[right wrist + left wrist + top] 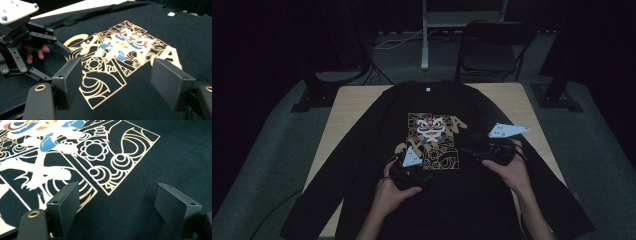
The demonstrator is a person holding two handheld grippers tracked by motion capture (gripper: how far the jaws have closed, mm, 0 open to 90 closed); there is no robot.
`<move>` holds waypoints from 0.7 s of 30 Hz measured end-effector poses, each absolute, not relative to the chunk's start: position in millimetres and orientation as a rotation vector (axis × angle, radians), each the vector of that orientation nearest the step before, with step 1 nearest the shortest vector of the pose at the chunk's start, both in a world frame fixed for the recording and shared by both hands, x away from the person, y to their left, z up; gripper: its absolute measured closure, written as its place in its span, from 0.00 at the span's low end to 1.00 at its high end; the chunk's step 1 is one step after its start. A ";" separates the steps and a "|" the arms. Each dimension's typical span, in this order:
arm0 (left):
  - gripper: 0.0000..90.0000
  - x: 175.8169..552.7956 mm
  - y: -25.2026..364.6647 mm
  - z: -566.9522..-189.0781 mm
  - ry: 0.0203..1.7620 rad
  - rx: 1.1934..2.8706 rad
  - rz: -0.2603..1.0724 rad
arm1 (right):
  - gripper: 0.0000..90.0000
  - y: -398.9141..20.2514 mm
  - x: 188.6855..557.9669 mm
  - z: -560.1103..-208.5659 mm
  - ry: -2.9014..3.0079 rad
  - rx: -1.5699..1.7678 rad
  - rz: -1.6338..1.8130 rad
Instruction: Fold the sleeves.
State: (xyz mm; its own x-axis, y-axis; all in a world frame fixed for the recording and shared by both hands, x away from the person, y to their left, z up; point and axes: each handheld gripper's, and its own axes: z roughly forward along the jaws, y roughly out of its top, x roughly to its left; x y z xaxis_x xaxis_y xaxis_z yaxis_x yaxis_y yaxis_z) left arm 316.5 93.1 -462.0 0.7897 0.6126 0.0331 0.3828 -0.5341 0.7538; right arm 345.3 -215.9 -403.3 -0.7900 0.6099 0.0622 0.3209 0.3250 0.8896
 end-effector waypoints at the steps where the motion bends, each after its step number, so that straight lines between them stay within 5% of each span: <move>1: 0.25 316.5 93.1 -462.0 0.734 2.197 0.378 | 0.27 -215.9 345.3 -403.3 2.310 0.837 1.451; 21: 0.25 316.4 93.2 -461.8 0.733 2.200 0.376 | 0.27 -252.8 354.0 -411.4 2.261 0.967 1.439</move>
State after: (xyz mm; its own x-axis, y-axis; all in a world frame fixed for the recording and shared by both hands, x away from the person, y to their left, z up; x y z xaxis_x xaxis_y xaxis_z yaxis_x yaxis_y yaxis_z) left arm 316.4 93.2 -461.8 0.7904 0.6117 0.0331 0.3834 -0.5362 0.7520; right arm 354.0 -252.8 -411.4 -0.7321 0.6728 0.1069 0.3818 0.2753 0.8823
